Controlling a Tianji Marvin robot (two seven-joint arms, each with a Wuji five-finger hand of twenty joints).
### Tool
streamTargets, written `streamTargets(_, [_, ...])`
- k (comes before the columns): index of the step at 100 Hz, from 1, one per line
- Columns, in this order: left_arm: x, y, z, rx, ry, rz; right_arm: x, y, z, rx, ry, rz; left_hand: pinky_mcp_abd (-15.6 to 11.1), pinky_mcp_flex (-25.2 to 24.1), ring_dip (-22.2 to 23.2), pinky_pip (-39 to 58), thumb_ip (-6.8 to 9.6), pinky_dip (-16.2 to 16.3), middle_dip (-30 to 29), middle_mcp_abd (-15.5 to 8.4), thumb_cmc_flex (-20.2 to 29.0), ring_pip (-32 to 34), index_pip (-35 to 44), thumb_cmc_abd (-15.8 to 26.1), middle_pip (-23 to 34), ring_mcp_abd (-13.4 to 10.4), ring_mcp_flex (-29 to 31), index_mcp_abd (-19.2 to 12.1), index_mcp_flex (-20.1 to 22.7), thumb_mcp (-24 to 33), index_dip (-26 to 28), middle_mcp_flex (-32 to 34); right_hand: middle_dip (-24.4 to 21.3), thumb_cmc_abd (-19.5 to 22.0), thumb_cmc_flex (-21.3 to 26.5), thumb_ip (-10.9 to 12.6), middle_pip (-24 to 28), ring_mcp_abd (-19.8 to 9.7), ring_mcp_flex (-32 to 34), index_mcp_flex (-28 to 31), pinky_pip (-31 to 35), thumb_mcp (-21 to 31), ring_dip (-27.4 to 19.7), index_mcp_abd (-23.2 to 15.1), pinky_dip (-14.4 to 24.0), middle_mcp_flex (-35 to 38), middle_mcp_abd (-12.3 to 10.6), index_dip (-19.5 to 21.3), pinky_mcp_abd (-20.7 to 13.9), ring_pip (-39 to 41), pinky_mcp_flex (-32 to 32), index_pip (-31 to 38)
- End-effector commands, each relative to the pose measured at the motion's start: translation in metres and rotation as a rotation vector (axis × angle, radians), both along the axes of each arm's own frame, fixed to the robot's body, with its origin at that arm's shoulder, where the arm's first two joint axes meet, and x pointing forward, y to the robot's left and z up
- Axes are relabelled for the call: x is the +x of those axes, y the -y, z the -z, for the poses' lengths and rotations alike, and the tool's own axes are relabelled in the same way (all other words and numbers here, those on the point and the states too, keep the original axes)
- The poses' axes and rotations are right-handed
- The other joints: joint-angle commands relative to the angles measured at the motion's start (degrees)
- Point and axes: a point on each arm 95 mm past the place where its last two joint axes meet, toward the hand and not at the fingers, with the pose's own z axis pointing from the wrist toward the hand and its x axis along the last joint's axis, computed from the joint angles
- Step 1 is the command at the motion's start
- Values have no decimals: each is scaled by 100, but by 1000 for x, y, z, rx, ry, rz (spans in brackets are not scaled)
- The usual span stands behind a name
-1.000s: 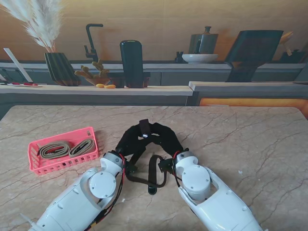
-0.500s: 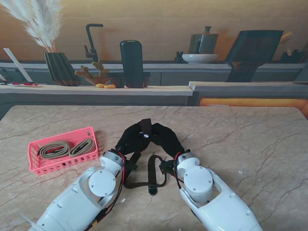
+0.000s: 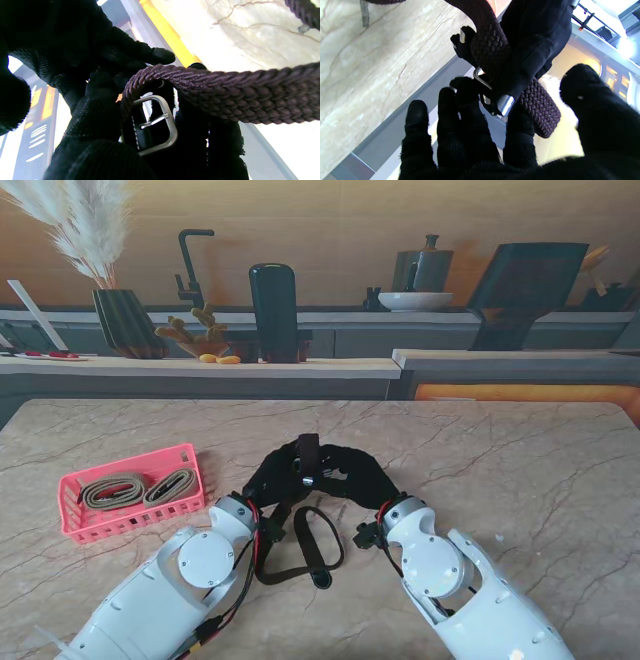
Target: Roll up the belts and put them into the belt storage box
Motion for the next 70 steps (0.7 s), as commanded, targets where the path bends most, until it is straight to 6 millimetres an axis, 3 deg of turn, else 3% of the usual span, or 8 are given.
streamTargets(1, [-7, 7, 3, -14, -9, 14, 3, 5, -11, 23, 34, 18, 31, -93, 132, 16, 117, 120, 382, -459, 299, 73, 263, 347, 3361, -128, 3, -378, -51, 10, 368, 905, -144, 124, -247, 181, -629, -241, 233, 75, 233, -120, 235, 537, 169, -369, -197, 210, 45, 280, 88, 25])
streamTargets(18, [-9, 6, 2, -41, -17, 13, 6, 15, -17, -40, 114, 20, 58, 148, 43, 96, 49, 111, 317, -523, 227, 67, 282, 276, 3367, -163, 230, -288, 109, 49, 375, 1108, 233, 127, -236, 178, 80, -299, 499, 95, 606, -112, 935, 451, 248, -109, -310, 499, -13, 1343, 191, 259])
streamTargets(38, [-9, 5, 1, -45, -15, 11, 7, 23, -18, -81, 165, 24, 18, 22, 20, 10, 39, 61, 313, -534, 208, 25, 265, 374, 3352, -180, 91, -387, -12, 56, 388, 966, 236, 140, -216, 191, 107, -354, 510, -26, 747, -64, 949, 365, 246, -116, -378, 524, -39, 1400, 206, 269])
streamTargets(42, [-9, 5, 1, -46, -17, 12, 7, 24, -18, -77, 168, 24, 14, -71, 51, -56, 26, 50, 340, -528, 210, 11, 237, 452, 3347, -177, -15, -480, -88, 20, 441, 870, 230, 140, -204, 192, 99, -363, 521, -37, 771, -44, 943, 358, 243, -117, -389, 520, -45, 1396, 188, 264])
streamTargets(46, [-10, 5, 1, -47, -18, 15, 7, 25, -18, -75, 175, 27, 9, -161, 213, -158, 84, 138, 446, -494, 407, -88, 110, 642, 3269, -158, -110, -581, -152, -382, 593, 786, 226, 132, -190, 192, 101, -378, 550, -29, 799, -23, 941, 350, 241, -91, -406, 518, -48, 1403, 192, 270])
streamTargets(56, [-11, 5, 1, -50, -20, 18, 6, 29, -20, -78, 208, 47, 30, -426, 216, -351, 91, 127, 399, -380, 398, -277, -119, 930, 3034, -44, -409, -826, -372, -446, 561, 550, 226, 108, -149, 192, 120, -418, 639, -184, 882, 50, 957, 358, 229, -44, -455, 492, -79, 1456, 230, 220])
streamTargets(63, [-12, 5, 1, -54, -21, 25, 6, 33, -21, -79, 231, 59, 7, -601, 215, -522, 147, 132, 371, -379, 438, -514, -702, 1182, 2808, -9, -616, -866, -503, -410, 147, 371, 253, 77, -142, 171, 182, -496, 622, -503, 950, 94, 1006, 327, 194, -119, -537, 444, -138, 1546, 209, 128])
streamTargets(70, [-13, 6, 1, -59, -23, 35, 6, 37, -23, -81, 245, 60, 24, -747, 144, -690, 100, 135, 259, -377, 608, -881, -1162, 1358, 2475, 7, -812, -786, -289, -468, -483, 210, 254, 16, -56, 164, 174, -556, 589, -927, 1011, 148, 1028, 179, 167, -277, -616, 398, -240, 1582, 232, 20])
